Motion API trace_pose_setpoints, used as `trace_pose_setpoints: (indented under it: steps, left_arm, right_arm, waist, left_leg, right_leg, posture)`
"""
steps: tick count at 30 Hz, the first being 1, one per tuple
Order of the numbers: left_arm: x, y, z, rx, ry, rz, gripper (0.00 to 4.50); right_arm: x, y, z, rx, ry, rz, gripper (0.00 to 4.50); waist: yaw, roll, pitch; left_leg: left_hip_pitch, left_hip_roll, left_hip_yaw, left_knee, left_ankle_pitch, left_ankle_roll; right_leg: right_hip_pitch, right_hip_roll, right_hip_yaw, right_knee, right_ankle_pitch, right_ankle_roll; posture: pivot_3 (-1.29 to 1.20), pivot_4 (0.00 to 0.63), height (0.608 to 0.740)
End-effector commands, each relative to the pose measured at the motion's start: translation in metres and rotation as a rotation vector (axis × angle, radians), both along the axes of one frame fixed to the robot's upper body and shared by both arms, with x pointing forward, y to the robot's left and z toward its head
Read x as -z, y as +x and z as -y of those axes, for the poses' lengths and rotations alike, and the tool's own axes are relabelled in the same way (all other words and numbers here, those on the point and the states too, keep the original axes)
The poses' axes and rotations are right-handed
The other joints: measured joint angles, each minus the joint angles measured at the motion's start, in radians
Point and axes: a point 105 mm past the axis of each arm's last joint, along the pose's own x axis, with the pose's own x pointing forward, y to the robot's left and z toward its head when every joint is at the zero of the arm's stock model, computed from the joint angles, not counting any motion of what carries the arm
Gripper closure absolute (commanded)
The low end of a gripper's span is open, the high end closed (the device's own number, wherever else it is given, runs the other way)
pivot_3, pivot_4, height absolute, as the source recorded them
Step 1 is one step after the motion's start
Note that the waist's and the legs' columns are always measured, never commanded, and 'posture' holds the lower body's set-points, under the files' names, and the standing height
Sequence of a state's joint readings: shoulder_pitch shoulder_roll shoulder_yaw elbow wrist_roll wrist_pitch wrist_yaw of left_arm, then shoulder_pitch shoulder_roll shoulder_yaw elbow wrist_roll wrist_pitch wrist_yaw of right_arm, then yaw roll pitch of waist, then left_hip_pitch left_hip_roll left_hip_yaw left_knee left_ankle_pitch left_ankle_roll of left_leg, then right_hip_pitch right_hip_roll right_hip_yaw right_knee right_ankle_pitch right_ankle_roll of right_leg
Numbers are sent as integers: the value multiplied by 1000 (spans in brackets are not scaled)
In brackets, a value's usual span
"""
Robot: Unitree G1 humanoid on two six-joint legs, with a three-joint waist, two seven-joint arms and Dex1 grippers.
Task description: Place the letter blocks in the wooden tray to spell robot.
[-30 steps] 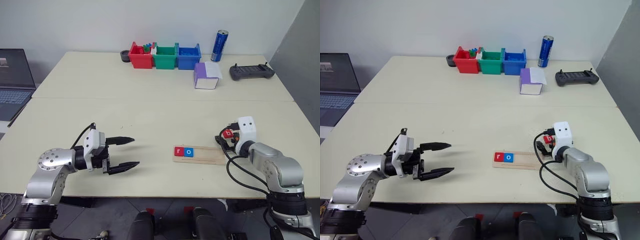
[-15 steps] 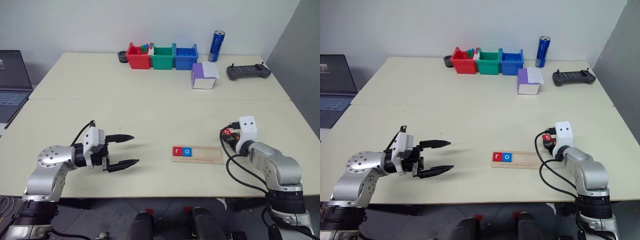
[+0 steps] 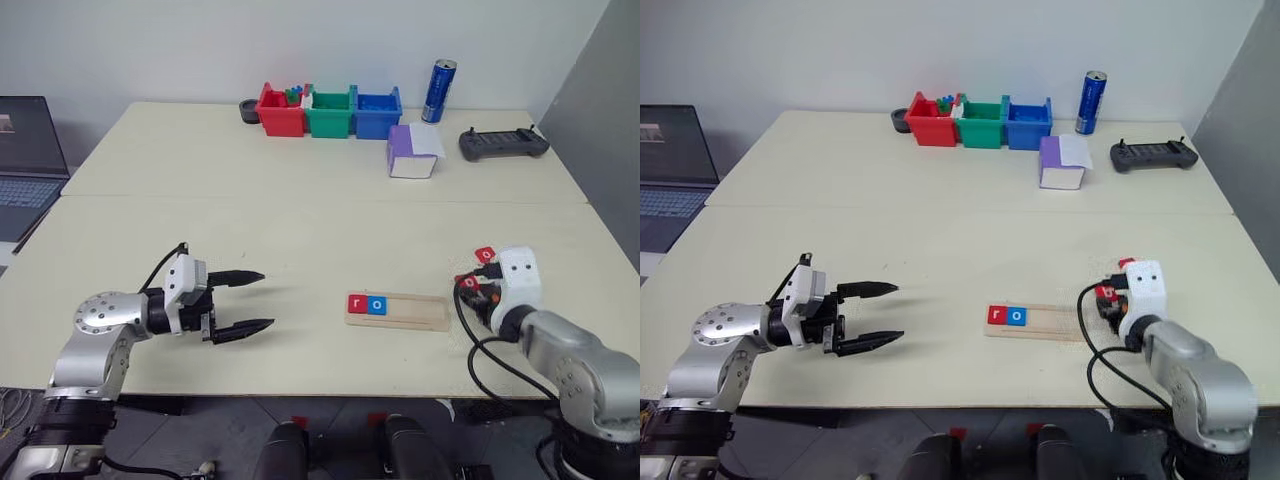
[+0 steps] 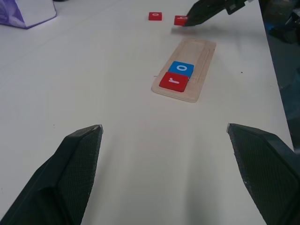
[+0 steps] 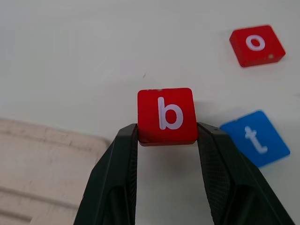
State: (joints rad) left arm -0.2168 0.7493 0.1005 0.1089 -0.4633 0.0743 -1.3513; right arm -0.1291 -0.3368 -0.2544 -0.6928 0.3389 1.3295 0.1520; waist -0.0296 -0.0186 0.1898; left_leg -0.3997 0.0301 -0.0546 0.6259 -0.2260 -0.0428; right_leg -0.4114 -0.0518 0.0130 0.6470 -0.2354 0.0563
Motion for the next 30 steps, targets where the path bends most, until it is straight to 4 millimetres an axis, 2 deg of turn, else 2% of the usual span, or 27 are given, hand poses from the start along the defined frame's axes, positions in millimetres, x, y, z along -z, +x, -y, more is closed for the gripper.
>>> trace_pose_setpoints:
  steps: [1, 5, 9, 12, 16, 20, 24, 28, 30]
  left_arm:
    - [-7, 5, 1, 32, 8, 30, 0]
    - [-9, 10, 2, 52, 9, 27, 0]
    - [-10, 13, 3, 69, 15, 23, 0]
    - [-10, 15, 5, 81, 18, 23, 0]
    - [-10, 15, 7, 87, 15, 26, 0]
    - [-9, 14, 7, 82, 15, 26, 0]
    - [-8, 14, 6, 76, 16, 26, 0]
    - [-7, 13, 7, 75, 15, 26, 0]
    - [-7, 13, 7, 73, 18, 32, 0]
  right_arm:
    - [-5, -15, 11, 30, -26, 7, 3041]
    - [-1, -29, 13, 31, -28, -18, 3041]
    - [11, -41, 13, 31, -22, -74, 3041]
    - [17, -40, 15, 50, -12, -89, 3041]
    - [29, -41, 3, 5, 47, -133, 3041]
    - [31, -42, 5, 22, 50, -136, 3041]
    - [30, -44, 5, -10, 50, -147, 1616]
    - [13, -47, 15, -95, 9, -132, 209]
    - [1, -57, 24, -192, -46, -143, 35]
  waist:
    - [0, 0, 0]
    - [0, 0, 0]
    - [-2, 0, 0]
    - [-2, 0, 0]
    - [-3, -1, -1]
    - [-3, -3, -2]
    - [-3, -5, -3]
    - [-2, -5, -3]
    - [0, -4, -3]
  left_leg:
    - [0, 0, 0, 0, 0, 0]
    - [0, 0, 0, 0, 0, 0]
    - [0, 0, 0, 0, 0, 0]
    - [0, 0, 0, 0, 0, 0]
    - [0, 0, 0, 0, 0, 0]
    - [1, 1, 0, 0, 0, 0]
    - [1, 1, 0, 0, 0, 0]
    - [1, 1, 0, 1, 0, 0]
    - [0, 0, 1, 1, 0, 0]
  right_leg:
    - [0, 0, 0, 0, -1, -2]
    - [0, 0, 0, 0, -1, -2]
    - [0, 0, 0, 0, -1, -2]
    - [0, 0, 0, 0, -1, -2]
    - [0, 0, 0, 0, -1, -2]
    - [0, 0, 0, 0, -1, -2]
    - [1, 0, 0, 0, -1, -2]
    - [1, 0, 0, 0, -1, -1]
    - [1, -1, 0, -1, -1, -1]
  posture:
    - [0, 150, 740]
    - [0, 150, 740]
    - [0, 150, 740]
    - [0, 150, 740]
    - [0, 150, 740]
    - [0, 150, 740]
    - [0, 150, 740]
    - [0, 150, 740]
    - [0, 150, 740]
